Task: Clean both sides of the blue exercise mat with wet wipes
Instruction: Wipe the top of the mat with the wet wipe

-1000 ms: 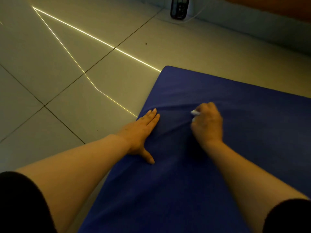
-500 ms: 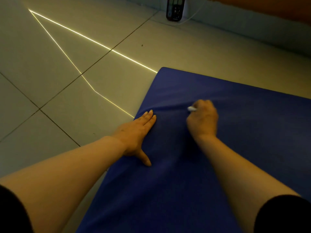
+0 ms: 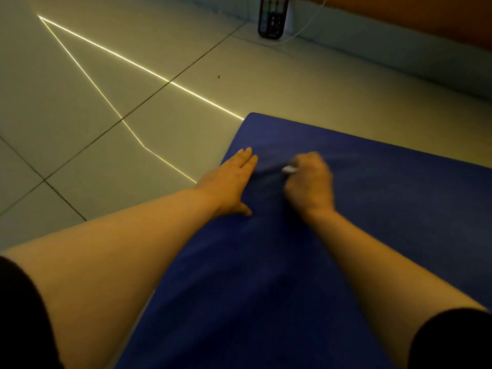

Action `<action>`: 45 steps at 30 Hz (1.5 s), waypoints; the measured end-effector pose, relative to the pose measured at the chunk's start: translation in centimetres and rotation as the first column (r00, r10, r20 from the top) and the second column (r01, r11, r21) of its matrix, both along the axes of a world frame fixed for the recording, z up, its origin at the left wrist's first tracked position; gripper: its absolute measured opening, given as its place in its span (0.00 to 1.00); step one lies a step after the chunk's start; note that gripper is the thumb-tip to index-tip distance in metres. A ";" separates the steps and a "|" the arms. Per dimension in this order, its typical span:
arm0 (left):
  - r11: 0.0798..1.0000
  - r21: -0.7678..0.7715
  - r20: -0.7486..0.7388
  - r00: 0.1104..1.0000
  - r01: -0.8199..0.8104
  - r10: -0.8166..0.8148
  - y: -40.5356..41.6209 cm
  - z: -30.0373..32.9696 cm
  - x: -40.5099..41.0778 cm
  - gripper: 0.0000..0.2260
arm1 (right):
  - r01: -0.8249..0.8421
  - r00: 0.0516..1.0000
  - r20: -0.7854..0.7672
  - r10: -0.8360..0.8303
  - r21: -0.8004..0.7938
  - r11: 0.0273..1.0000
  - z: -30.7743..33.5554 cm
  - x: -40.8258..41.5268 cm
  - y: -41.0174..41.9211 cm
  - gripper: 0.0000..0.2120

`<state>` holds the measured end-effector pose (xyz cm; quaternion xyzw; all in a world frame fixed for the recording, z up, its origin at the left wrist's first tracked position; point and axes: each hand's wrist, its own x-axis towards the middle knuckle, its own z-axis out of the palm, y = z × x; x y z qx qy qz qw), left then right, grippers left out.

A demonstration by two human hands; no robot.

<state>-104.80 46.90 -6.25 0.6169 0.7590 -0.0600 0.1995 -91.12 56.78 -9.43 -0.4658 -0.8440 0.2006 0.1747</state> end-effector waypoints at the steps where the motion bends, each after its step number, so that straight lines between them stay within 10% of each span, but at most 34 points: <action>1: 0.999 -0.044 -0.001 1.000 0.008 -0.008 0.6 0.1 -0.2 0.53 | 0.148 0.989 -0.013 -0.148 0.004 0.989 0.3 0.8 1.8 0.05; 5: 0.990 -0.143 0.008 1.000 -0.006 0.008 2.4 0.4 0.0 0.57 | 0.314 0.949 0.009 -0.314 -0.043 0.948 0.4 0.1 3.0 0.08; 12: 0.978 -0.199 0.015 0.998 -0.059 0.063 3.7 0.5 -0.7 0.57 | -0.189 0.980 -0.087 0.180 -0.102 0.977 -0.1 -4.0 -2.8 0.07; 19: 0.980 -0.201 0.003 1.000 -0.008 0.009 3.4 0.1 -1.5 0.60 | 0.377 0.925 -0.035 -0.377 -0.009 0.926 -0.1 1.0 5.9 0.07; 27: 0.998 0.020 0.036 0.997 -0.066 0.065 3.7 0.1 -2.4 0.44 | -0.102 0.992 -0.069 0.104 0.037 0.994 -1.0 -3.5 1.5 0.05; 34: 1.000 0.015 -0.015 1.000 -0.013 0.014 5.1 -0.7 -2.4 0.53 | 0.406 0.913 -0.034 -0.406 -0.006 0.914 0.1 -0.2 8.2 0.07; 41: 0.996 -0.050 0.138 0.987 -0.078 0.084 6.3 -1.6 -3.8 0.61 | -0.169 0.982 -0.076 0.174 0.069 0.983 -1.1 -5.5 5.1 0.05; 45: 0.998 -0.013 0.171 0.983 -0.069 0.070 5.8 -2.6 -4.2 0.60 | 0.198 0.977 -0.084 -0.193 0.047 0.979 -0.8 -2.3 10.5 0.06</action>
